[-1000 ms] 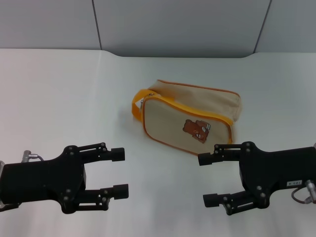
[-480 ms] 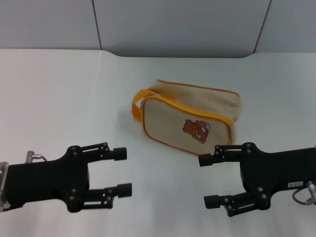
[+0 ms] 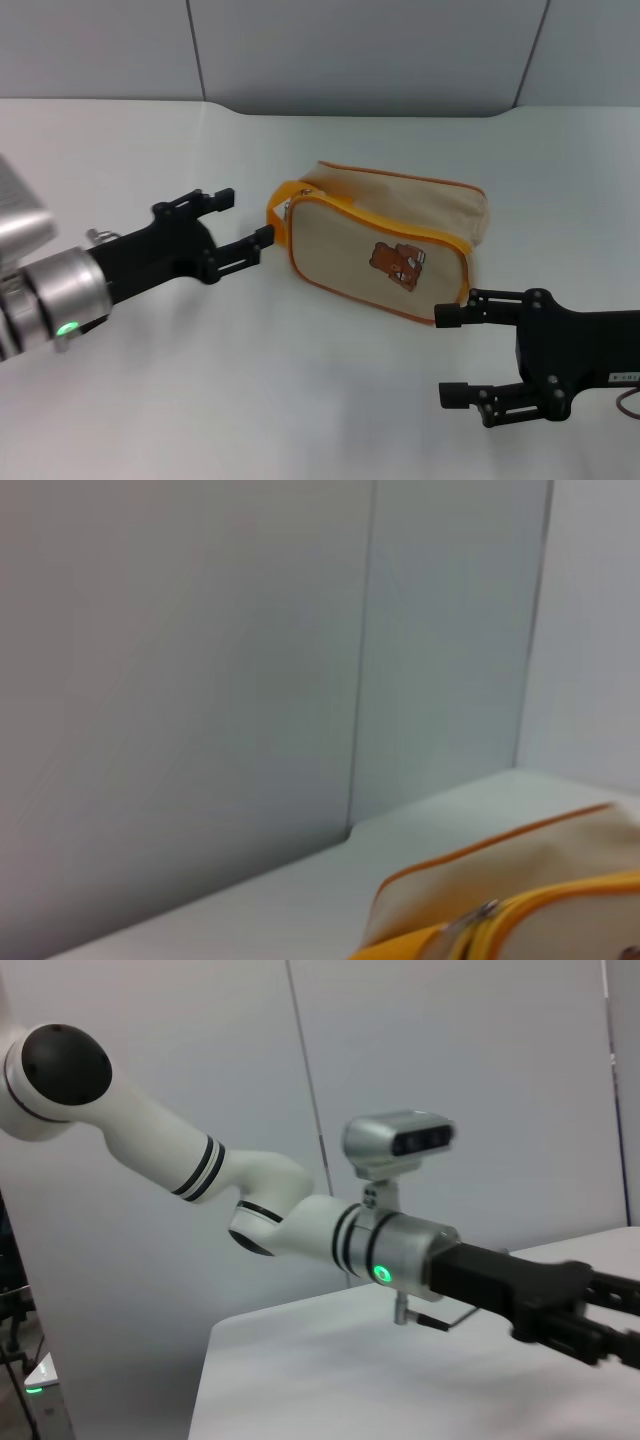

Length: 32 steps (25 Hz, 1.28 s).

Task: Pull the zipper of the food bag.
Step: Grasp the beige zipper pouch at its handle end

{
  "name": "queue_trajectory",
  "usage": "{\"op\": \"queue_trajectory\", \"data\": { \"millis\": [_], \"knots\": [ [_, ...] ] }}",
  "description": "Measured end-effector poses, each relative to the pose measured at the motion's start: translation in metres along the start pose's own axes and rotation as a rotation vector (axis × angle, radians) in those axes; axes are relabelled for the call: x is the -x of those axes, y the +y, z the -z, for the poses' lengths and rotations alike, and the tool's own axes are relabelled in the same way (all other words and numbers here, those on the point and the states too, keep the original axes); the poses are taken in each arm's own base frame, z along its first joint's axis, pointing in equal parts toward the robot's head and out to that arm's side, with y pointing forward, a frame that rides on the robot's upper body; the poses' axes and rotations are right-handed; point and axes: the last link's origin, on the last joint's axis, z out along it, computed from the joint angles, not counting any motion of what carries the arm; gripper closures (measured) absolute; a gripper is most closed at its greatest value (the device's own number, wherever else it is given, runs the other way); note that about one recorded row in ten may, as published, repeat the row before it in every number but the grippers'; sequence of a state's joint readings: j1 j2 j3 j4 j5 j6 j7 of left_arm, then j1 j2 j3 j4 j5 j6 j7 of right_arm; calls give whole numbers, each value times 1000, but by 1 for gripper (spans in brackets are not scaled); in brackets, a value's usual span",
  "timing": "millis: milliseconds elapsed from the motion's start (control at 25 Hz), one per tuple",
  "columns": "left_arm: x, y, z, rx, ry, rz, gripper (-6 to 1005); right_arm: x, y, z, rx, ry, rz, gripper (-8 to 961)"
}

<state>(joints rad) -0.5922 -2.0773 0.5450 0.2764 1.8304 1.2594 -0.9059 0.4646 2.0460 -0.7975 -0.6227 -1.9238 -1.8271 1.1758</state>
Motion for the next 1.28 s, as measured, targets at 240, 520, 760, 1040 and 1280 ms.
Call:
{"op": "queue_trajectory", "data": {
  "millis": [240, 520, 760, 1040, 1280],
  "knots": [
    [0, 1, -29, 9, -96, -17, 312, -3, 2, 3, -15, -5, -10, 137],
    [-2, 10, -47, 62, -143, -51, 329, -3, 0, 5, -31, -8, -10, 138],
    [-2, 11, -53, 72, -176, -88, 345, -2, 0, 5, -31, -9, -8, 139],
    [-3, 8, -55, 47, -172, -79, 554, -2, -1, 5, -34, -10, -6, 137],
    [-3, 11, -58, 45, -157, -93, 810, -2, -2, 6, -39, -13, -1, 138]
  ]
}}
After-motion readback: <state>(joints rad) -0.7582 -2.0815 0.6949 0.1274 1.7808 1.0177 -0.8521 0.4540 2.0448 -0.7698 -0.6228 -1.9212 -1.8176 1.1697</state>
